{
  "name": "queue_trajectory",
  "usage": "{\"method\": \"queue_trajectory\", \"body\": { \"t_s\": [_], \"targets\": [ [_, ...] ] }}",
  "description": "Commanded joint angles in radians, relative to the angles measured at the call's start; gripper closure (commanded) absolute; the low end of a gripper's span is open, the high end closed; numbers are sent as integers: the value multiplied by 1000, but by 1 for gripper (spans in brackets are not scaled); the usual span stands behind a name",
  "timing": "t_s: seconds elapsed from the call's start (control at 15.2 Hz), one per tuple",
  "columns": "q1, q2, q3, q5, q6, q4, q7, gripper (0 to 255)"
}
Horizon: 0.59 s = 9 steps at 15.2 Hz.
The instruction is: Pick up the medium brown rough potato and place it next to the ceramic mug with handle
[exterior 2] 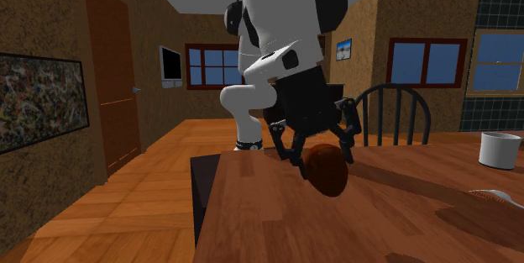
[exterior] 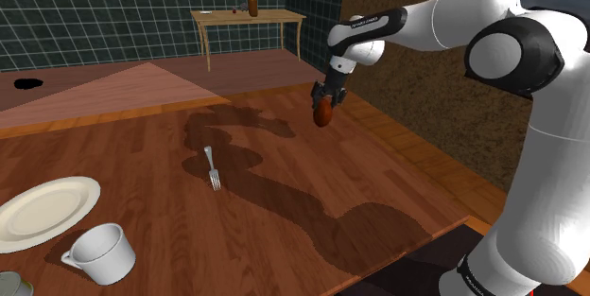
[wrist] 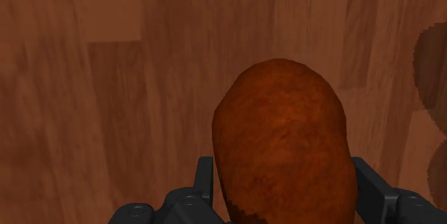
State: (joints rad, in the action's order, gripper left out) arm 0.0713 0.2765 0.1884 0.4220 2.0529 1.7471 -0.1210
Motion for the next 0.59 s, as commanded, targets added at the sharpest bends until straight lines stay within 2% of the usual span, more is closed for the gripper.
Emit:
{"method": "queue_trajectory", "body": {
  "t_s": [0.0, 0.53],
  "targets": [
    [0, -8, 2, -7, -24, -17, 10, 255],
    [2, -32, 7, -26, -115, -90, 45, 255]
  ]
}}
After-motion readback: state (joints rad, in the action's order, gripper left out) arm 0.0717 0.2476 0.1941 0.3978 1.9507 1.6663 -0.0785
